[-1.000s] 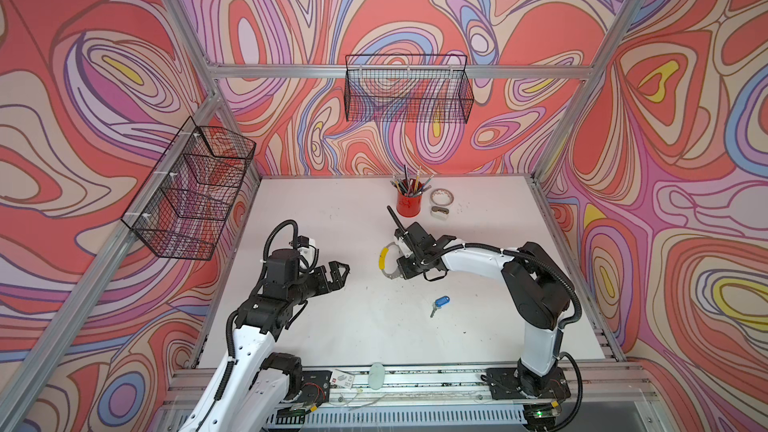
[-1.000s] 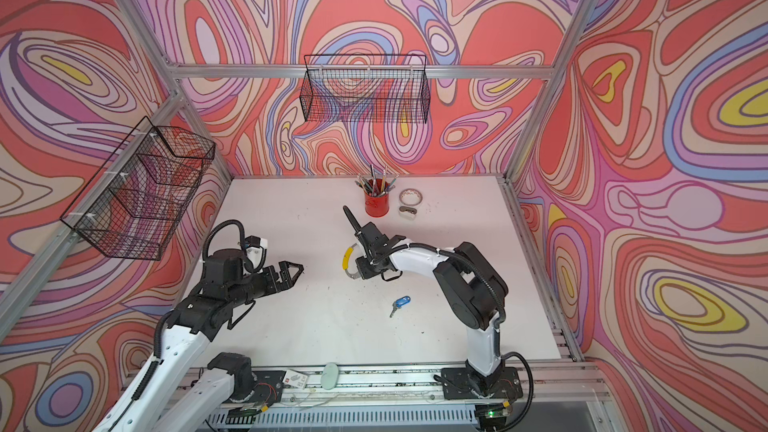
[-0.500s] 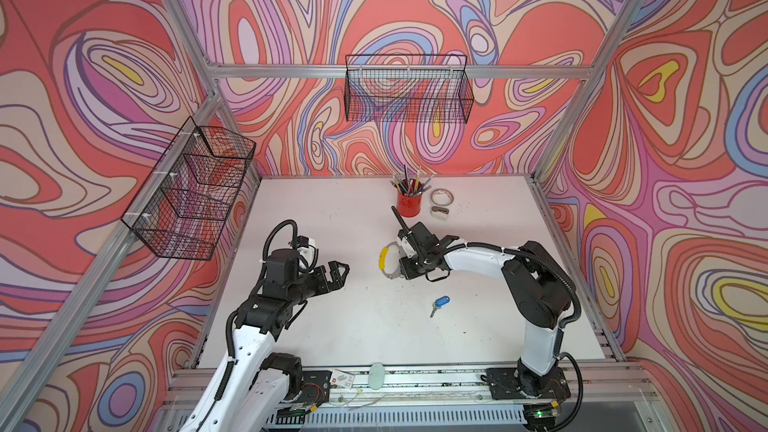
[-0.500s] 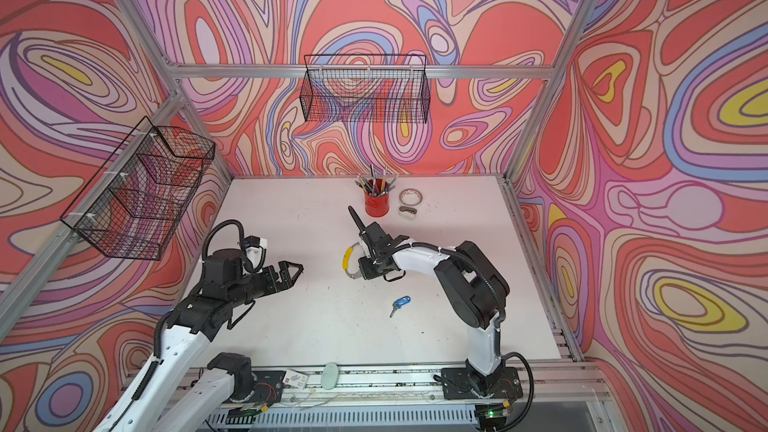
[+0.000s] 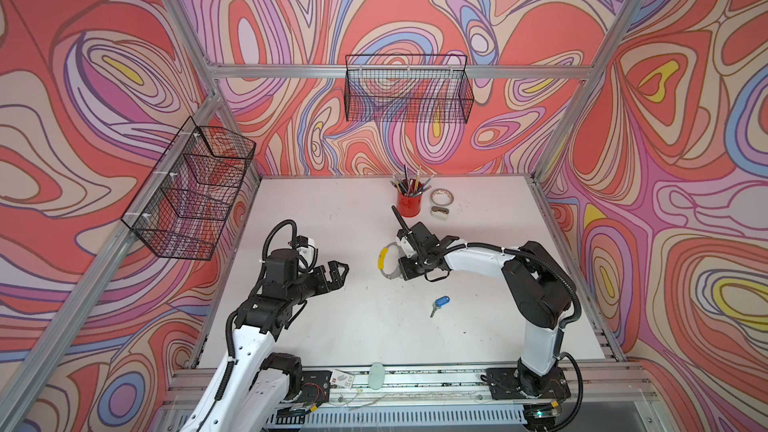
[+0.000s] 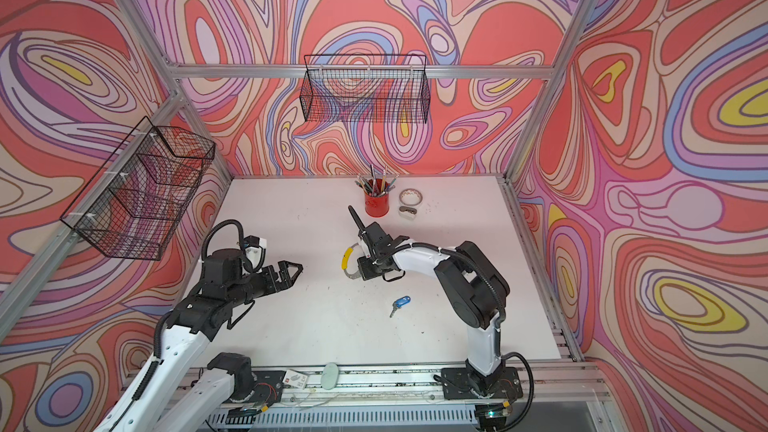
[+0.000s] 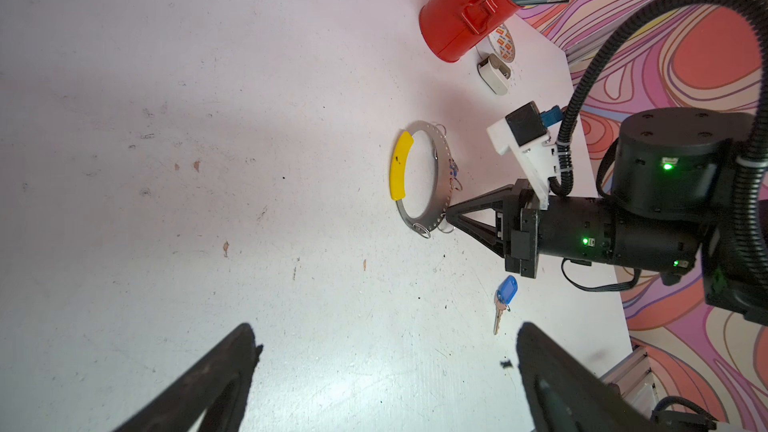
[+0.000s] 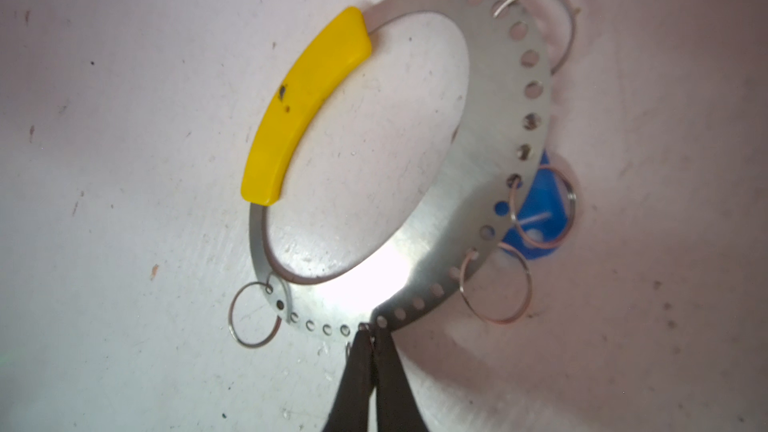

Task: Put the keys on the keyring
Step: 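Close the right gripper on the disc rim nearest the robot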

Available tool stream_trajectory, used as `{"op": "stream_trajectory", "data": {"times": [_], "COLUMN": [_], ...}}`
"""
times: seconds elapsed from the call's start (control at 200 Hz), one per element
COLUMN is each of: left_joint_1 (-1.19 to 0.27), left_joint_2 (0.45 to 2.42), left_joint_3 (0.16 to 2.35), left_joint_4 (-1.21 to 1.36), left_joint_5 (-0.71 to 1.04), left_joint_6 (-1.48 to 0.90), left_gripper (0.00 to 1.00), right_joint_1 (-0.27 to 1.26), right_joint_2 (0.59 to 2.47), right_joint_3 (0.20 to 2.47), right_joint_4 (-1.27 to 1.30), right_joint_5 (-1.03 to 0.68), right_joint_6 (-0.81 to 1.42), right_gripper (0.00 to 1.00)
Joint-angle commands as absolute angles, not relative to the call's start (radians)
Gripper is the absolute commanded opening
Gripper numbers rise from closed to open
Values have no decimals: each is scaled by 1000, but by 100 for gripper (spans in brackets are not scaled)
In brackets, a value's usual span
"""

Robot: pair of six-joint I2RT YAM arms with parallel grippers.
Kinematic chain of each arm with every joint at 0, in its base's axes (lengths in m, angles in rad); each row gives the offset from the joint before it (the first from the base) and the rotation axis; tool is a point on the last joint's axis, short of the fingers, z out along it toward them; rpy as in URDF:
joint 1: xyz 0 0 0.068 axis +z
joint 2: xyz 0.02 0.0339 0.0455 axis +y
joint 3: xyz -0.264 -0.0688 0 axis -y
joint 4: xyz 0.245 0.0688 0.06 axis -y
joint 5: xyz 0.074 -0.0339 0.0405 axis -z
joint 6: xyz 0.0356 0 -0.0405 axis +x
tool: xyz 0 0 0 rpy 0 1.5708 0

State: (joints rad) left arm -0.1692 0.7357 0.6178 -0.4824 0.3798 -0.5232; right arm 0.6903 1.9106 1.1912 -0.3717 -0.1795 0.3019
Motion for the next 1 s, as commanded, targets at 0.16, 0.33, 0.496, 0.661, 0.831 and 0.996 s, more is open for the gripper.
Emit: {"op": "stream_trajectory", "data": {"times": [0.16, 0.33, 0.496, 0.661, 0.831, 0.996], "left_joint_1": [-157, -158, -156, -155, -155, -155], "left_joint_2": [739, 736, 739, 742, 739, 724], "left_joint_3": [640, 639, 638, 635, 629, 615], "left_joint_4": [-482, -480, -474, -471, -464, -447], "left_joint_5": [391, 392, 394, 394, 389, 392], "left_joint_6": [-504, -504, -508, -510, -512, -517], "left_gripper": [100, 100, 100, 100, 100, 100], "right_joint_1": [690, 687, 692, 697, 696, 698], "right_joint_2": [1864, 1841, 1837, 1815, 1814, 1810], "right_joint_3": [1175, 1164, 1126, 1039, 952, 866], "right_joint_4": [-382, -356, -241, -47, 107, 266], "right_joint_5": [-177, -143, -159, -157, -164, -204], "right_joint_6": [296, 267, 245, 233, 222, 202], "right_gripper": [0, 0, 0, 0, 0, 0]}}
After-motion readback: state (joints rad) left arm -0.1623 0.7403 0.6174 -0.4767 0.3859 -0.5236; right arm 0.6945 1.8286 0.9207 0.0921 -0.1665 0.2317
